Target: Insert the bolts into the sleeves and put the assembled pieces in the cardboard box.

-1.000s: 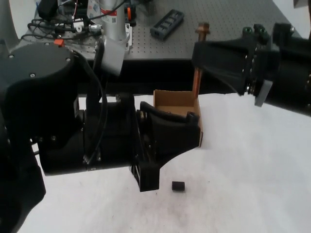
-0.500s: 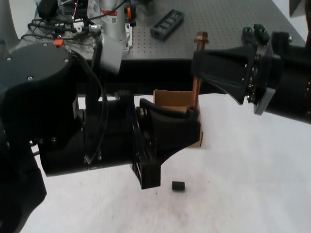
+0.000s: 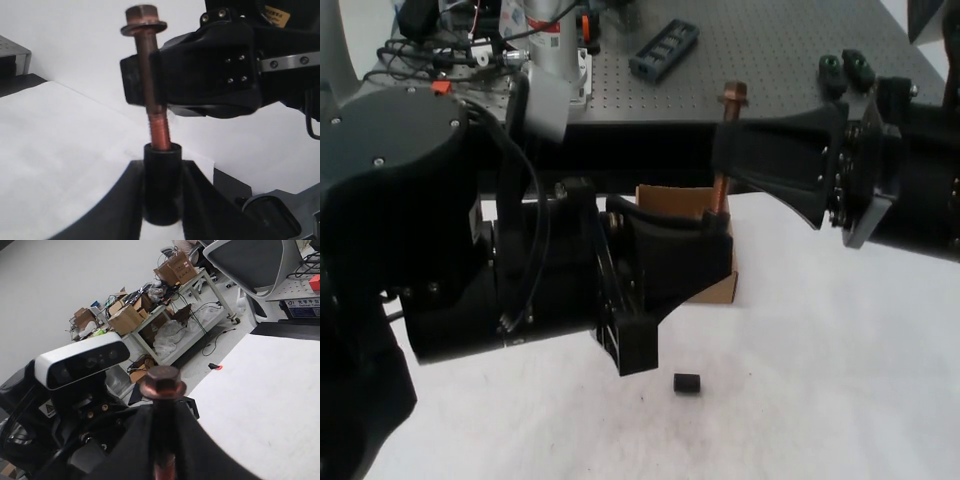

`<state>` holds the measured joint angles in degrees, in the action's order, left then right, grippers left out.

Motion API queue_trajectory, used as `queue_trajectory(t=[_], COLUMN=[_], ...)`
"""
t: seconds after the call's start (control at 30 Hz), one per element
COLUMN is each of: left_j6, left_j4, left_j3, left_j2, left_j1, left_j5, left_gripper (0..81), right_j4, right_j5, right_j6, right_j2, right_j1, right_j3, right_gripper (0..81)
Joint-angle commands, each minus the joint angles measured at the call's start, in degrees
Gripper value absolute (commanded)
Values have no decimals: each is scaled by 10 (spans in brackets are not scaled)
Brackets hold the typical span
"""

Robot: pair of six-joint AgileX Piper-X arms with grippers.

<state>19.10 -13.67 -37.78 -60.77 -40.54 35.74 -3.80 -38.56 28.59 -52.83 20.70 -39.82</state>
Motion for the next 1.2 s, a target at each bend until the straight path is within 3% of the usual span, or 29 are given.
queue_trajectory(t=[0.0, 0.07, 0.1, 0.27, 0.33, 0.43, 0.57, 0.77, 0.97, 1.17], left_j6=[2, -4, -12, -47, -32, 9, 19, -2, -15, -10], left_j4=[-19, -19, -19, -19, -19, -9, 90, 370, 526, 620], left_j3=[-7, -7, -7, -8, -18, -72, -216, -522, -760, -860], left_j2=[1, 1, 1, 1, -9, -63, -210, -456, -663, -760], left_j1=[2, 2, 2, 2, 4, 17, 34, 46, 46, 51], left_j5=[-26, -31, -41, -129, -183, -208, -230, -278, -327, -338], left_gripper=[6, 6, 6, 6, 6, 6, 6, 6, 6, 6], right_j4=[0, 0, 0, 29, 91, 197, 347, 515, 566, 570], right_j5=[-15, -15, -15, -15, -9, -8, 4, 81, 126, 136], right_j6=[-8, -8, -8, -12, -12, -22, -39, -93, -119, -119], right_j2=[6, 6, 6, 55, 91, 152, 212, 264, 272, 272], right_j1=[1, 1, 1, -42, -75, -126, -162, -167, -167, -167], right_j3=[-2, -3, -4, -5, -5, -5, -3, -3, -3, -3], right_gripper=[296, 463, 473, 418, 418, 418, 418, 418, 418, 418])
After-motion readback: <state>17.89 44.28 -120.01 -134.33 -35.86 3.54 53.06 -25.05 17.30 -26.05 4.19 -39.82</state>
